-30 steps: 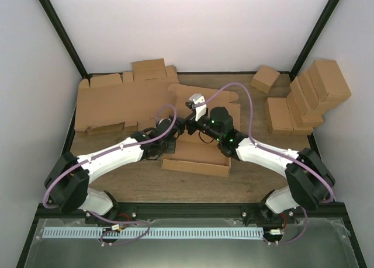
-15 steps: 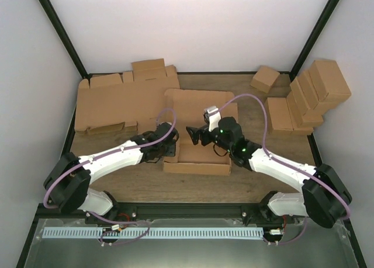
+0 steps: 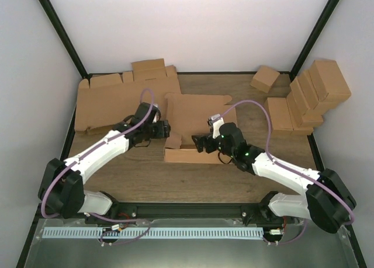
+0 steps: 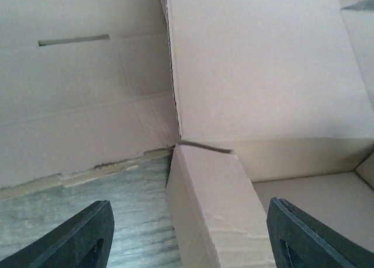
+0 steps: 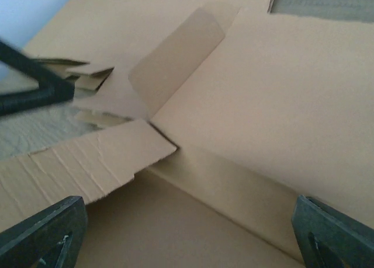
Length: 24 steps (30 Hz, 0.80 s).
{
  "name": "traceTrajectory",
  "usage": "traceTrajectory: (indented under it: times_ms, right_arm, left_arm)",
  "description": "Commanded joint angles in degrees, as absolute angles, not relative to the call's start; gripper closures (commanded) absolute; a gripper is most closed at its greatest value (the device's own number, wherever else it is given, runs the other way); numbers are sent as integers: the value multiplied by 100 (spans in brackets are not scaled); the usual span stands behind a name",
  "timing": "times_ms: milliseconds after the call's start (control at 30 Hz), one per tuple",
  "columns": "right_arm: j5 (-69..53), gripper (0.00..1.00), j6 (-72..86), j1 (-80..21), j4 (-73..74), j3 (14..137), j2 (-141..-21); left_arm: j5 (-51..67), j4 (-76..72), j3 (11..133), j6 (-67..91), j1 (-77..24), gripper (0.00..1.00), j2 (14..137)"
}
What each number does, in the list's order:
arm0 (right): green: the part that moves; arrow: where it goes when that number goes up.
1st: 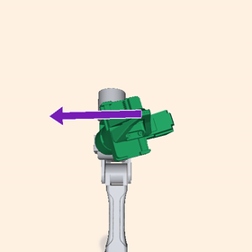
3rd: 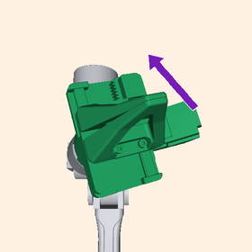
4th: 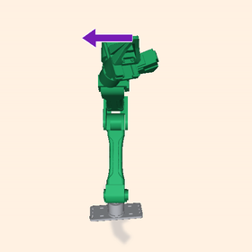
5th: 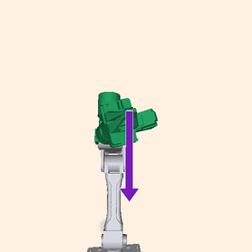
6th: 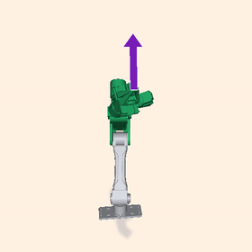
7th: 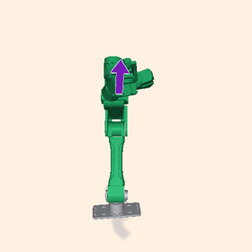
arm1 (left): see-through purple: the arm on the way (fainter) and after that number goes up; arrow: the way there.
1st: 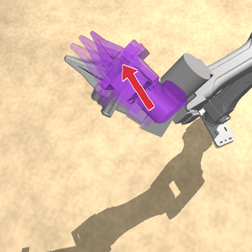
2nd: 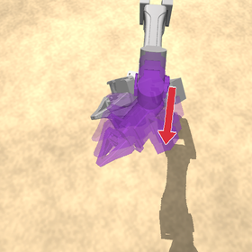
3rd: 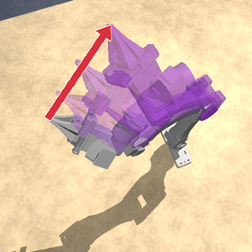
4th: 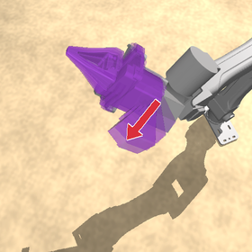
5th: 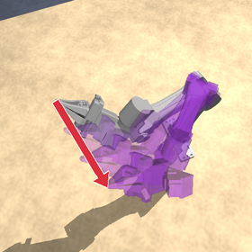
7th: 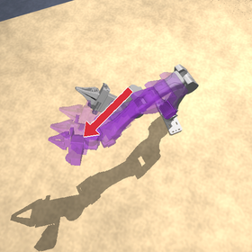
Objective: Fold the paper box
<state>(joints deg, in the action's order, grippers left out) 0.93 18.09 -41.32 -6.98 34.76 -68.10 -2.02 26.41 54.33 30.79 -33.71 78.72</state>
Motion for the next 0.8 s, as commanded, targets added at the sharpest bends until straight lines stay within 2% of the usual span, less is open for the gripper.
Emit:
traceTrajectory:
  times_ms: [0,200,433,767]
  right_arm:
    - [-486,4,2015,-4114,-97,3687,-6969]
    - [-901,7,2309,-4130,36,3209,-6930]
    - [-1085,7,2568,-4218,250,2756,-6829]
    - [-1138,8,2752,-4226,243,2540,-7135]
  left_arm:
    - [692,2585,5667,2776,-3013,27,7949]
    - [778,2561,5509,2742,-2976,29,8054]
    - [813,2625,5787,2558,-2601,22,8058]
    - [818,2408,6255,2311,-2391,21,8692]
